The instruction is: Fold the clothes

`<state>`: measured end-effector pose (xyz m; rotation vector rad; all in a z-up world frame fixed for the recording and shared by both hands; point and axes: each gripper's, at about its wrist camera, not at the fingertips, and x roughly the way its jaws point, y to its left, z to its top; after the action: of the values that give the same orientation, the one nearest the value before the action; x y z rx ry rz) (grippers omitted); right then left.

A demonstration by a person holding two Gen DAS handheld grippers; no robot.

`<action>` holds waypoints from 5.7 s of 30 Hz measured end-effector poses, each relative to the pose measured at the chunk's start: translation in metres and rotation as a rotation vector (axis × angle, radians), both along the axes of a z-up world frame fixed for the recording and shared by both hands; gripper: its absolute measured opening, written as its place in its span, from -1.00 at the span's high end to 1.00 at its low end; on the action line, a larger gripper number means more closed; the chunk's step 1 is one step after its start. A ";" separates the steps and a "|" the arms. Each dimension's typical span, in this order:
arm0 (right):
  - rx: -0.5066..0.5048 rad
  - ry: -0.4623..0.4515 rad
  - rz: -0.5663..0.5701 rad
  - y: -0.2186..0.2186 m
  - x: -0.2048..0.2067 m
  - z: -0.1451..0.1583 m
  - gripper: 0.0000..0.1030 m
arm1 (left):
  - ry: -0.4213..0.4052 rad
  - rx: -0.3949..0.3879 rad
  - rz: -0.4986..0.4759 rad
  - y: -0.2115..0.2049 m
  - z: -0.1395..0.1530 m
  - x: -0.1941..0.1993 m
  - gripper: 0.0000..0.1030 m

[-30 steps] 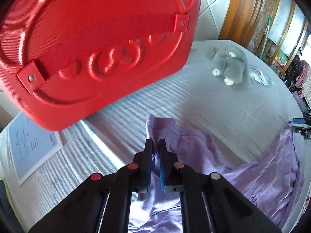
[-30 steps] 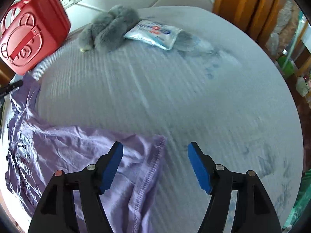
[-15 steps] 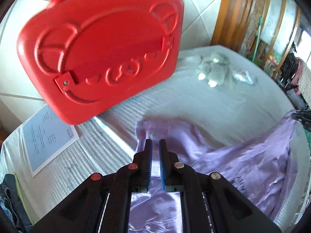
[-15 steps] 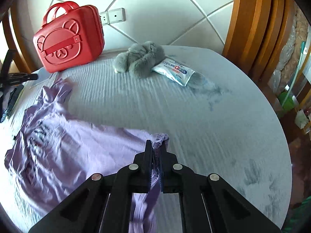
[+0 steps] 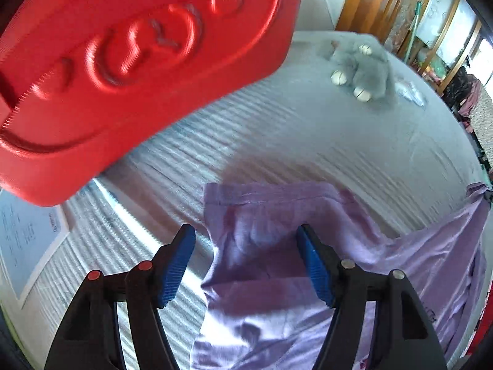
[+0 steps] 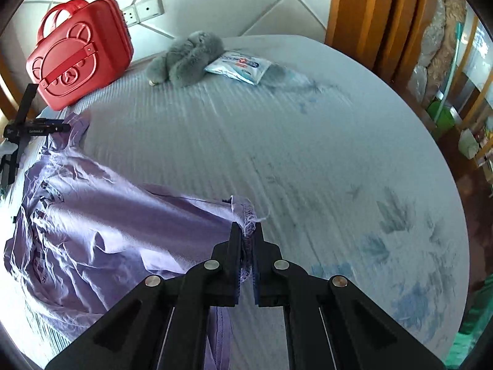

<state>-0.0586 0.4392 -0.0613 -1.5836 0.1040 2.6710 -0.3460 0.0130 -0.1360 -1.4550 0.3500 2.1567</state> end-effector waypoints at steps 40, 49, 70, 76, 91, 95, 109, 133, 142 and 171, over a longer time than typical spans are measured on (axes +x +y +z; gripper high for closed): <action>-0.121 0.024 0.008 -0.027 0.063 0.038 0.15 | -0.043 0.076 0.054 -0.029 0.052 0.180 -0.51; -0.047 -0.047 -0.025 -0.036 0.068 0.027 0.15 | -0.089 0.062 0.095 -0.005 0.026 0.171 -0.51; -0.089 -0.157 -0.012 -0.008 0.028 -0.010 0.05 | -0.044 0.182 0.144 -0.035 0.071 0.173 0.89; -0.099 -0.038 0.006 -0.013 0.000 0.014 0.87 | 0.029 0.204 0.168 -0.050 0.102 0.150 0.89; -0.083 0.160 0.037 -0.018 -0.007 0.062 0.86 | 0.034 0.224 0.162 -0.074 0.114 0.157 0.83; -0.001 0.012 -0.060 -0.012 0.008 0.032 0.63 | 0.035 0.165 0.125 -0.056 0.087 0.165 -0.44; -0.045 0.101 0.263 -0.154 -0.015 0.049 0.52 | 0.039 0.057 0.138 -0.048 0.026 0.126 -0.44; 0.009 -0.021 0.459 -0.225 -0.090 -0.027 0.90 | -0.036 0.080 0.118 -0.042 0.019 0.113 0.93; -0.179 0.241 0.435 -0.192 -0.041 0.043 0.92 | 0.029 0.261 0.121 -0.090 0.089 0.180 0.93; -0.100 -0.034 -0.007 -0.013 -0.041 -0.006 0.37 | -0.124 0.158 0.321 -0.104 0.023 0.179 0.22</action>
<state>-0.1000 0.4265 -0.0672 -1.6522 0.2448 2.6715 -0.1675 -0.0910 -0.1131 -1.6320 -0.1050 2.2624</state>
